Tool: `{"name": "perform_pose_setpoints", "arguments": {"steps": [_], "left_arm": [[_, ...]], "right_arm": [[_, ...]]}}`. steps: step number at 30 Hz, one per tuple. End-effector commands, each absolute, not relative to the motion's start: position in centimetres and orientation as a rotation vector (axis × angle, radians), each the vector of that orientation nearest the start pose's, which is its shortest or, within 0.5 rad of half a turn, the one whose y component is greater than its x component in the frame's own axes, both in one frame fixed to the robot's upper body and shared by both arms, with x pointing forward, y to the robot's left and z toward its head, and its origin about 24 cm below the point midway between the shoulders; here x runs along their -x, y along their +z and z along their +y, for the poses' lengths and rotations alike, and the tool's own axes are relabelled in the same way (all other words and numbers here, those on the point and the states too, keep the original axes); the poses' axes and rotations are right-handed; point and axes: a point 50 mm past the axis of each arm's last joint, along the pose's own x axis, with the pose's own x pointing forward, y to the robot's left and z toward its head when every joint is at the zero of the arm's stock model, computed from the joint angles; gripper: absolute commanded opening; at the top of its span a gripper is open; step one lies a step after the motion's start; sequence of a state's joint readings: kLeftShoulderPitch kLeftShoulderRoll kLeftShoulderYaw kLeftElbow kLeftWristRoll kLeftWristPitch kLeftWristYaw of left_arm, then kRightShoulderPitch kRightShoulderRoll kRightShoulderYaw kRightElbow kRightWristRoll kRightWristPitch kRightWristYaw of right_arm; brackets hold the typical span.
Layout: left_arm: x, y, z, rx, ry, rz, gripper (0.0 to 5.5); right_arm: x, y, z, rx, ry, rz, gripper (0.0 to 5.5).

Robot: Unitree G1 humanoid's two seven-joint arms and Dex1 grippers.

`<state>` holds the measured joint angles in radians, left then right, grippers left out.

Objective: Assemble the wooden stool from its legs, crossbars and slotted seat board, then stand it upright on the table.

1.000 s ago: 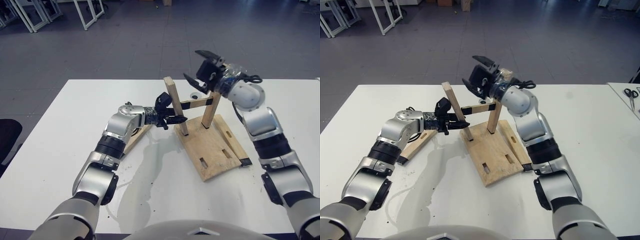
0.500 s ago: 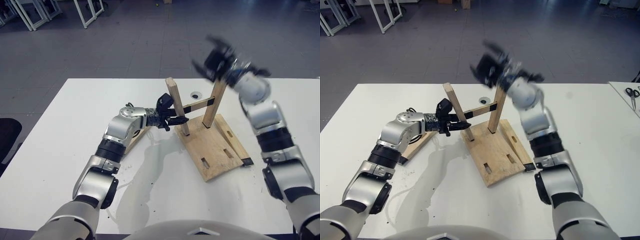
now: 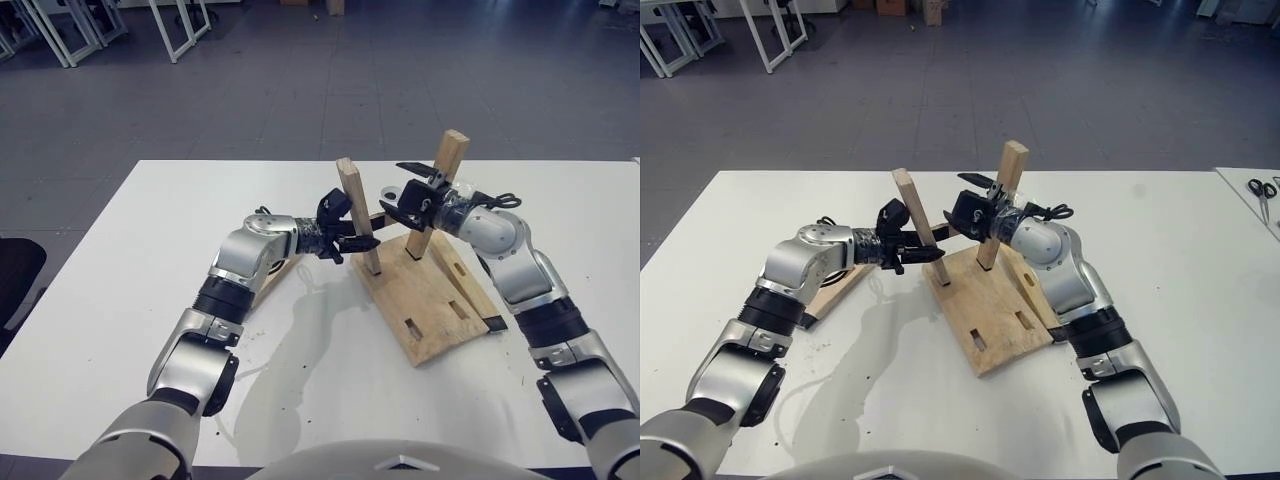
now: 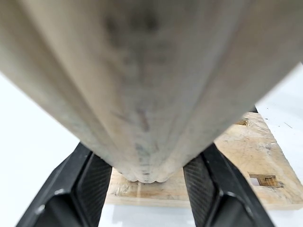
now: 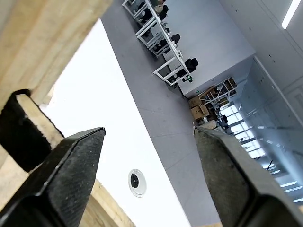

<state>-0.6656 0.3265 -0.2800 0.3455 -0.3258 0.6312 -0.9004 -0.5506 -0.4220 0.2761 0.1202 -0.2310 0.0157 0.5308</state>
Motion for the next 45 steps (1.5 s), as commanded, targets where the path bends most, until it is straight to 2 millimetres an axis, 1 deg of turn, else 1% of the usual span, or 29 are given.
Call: {"name": "perform_pose_setpoints", "arguments": {"steps": [1,3,5,6,7,9,11,13,15,17,18,20,22,25,27,29,33,35,36,38,39,40,42,43,44,45], "left_arm": [[-30.9,3.8,11.7,0.036,-1.044,0.815,2.05],[-31.4,4.4,11.8,0.028,-1.039,0.769,2.05],[-32.0,5.6,11.6,-0.005,-1.049,0.676,2.05],[-32.3,6.5,11.5,-0.03,-1.051,0.609,2.05],[-32.6,7.4,11.3,-0.064,-1.065,0.538,2.41],[-33.2,9.4,10.9,-0.118,-1.075,0.401,2.72],[-33.4,11.0,11.0,-0.156,-1.077,0.302,3.01],[-33.0,11.8,12.1,-0.21,-1.054,0.262,3.09],[-32.2,12.2,13.8,-0.229,-1.007,0.252,3.09],[-31.3,13.0,15.8,-0.19,-0.942,0.23,3.09],[-30.8,13.9,16.7,-0.14,-0.914,0.197,3.09],[-30.2,16.5,17.8,-0.014,-0.883,0.097,3.09],[-30.3,19.6,18.0,0.081,-0.871,-0.019,3.09],[-31.8,24.2,17.0,0.194,-0.831,-0.195,3.09],[-33.0,26.4,15.5,0.233,-0.802,-0.266,3.09],[-34.1,27.6,13.7,0.263,-0.784,-0.299,3.09],[-36.0,28.8,10.4,0.346,-0.793,-0.309,3.09],[-36.8,28.4,9.2,0.39,-0.804,-0.268,3.09],[-37.2,27.3,8.8,0.393,-0.812,-0.203,3.09],[-38.1,23.2,8.4,0.36,-0.807,-0.007,3.09],[-38.6,19.9,8.8,0.343,-0.763,0.134,3.09],[-38.7,17.4,9.2,0.323,-0.729,0.242,3.09],[-38.0,12.1,9.9,0.255,-0.685,0.447,3.09],[-37.6,10.6,10.1,0.235,-0.674,0.5,3.09],[-37.4,10.3,10.0,0.238,-0.673,0.5,3.09],[-37.7,11.5,9.9,0.247,-0.67,0.439,3.09]], "right_arm": [[-32.3,18.9,-13.1,0.63,0.533,-0.388,3.46],[-32.1,19.1,-13.6,0.618,0.511,-0.39,3.46],[-31.7,18.7,-14.1,0.613,0.503,-0.376,3.46],[-31.4,18.5,-14.2,0.577,0.518,-0.371,3.46],[-30.9,18.3,-14.4,0.537,0.534,-0.367,3.46],[-29.4,17.7,-15.1,0.449,0.615,-0.332,3.46],[-27.8,16.9,-16.8,0.406,0.671,-0.274,3.46],[-26.5,15.5,-18.6,0.432,0.723,-0.166,3.46],[-25.7,13.6,-20.3,0.488,0.74,-0.046,3.46],[-24.9,11.2,-21.9,0.574,0.738,0.083,3.46],[-24.5,9.8,-22.6,0.615,0.734,0.146,3.46],[-23.6,7.6,-23.2,0.658,0.749,0.233,3.46],[-23.0,6.1,-23.4,0.702,0.766,0.282,3.46],[-22.8,4.6,-23.1,0.756,0.783,0.316,3.46],[-22.8,4.3,-22.3,0.773,0.821,0.312,3.46],[-22.5,4.0,-21.1,0.765,0.882,0.3,3.46],[-22.2,3.7,-19.0,0.725,0.952,0.278,3.46],[-22.2,3.6,-18.6,0.719,0.953,0.274,3.46],[-22.1,3.5,-18.7,0.722,0.948,0.277,3.46],[-22.1,3.4,-18.9,0.729,0.936,0.287,3.46],[-22.1,3.3,-19.0,0.733,0.931,0.29,3.46],[-22.1,3.3,-19.1,0.735,0.927,0.291,3.46],[-22.3,3.4,-19.2,0.74,0.918,0.289,3.46],[-22.4,3.4,-19.2,0.743,0.917,0.288,3.46],[-22.5,3.4,-19.3,0.747,0.91,0.288,3.46],[-22.5,3.4,-19.4,0.749,0.906,0.293,3.46]]}}
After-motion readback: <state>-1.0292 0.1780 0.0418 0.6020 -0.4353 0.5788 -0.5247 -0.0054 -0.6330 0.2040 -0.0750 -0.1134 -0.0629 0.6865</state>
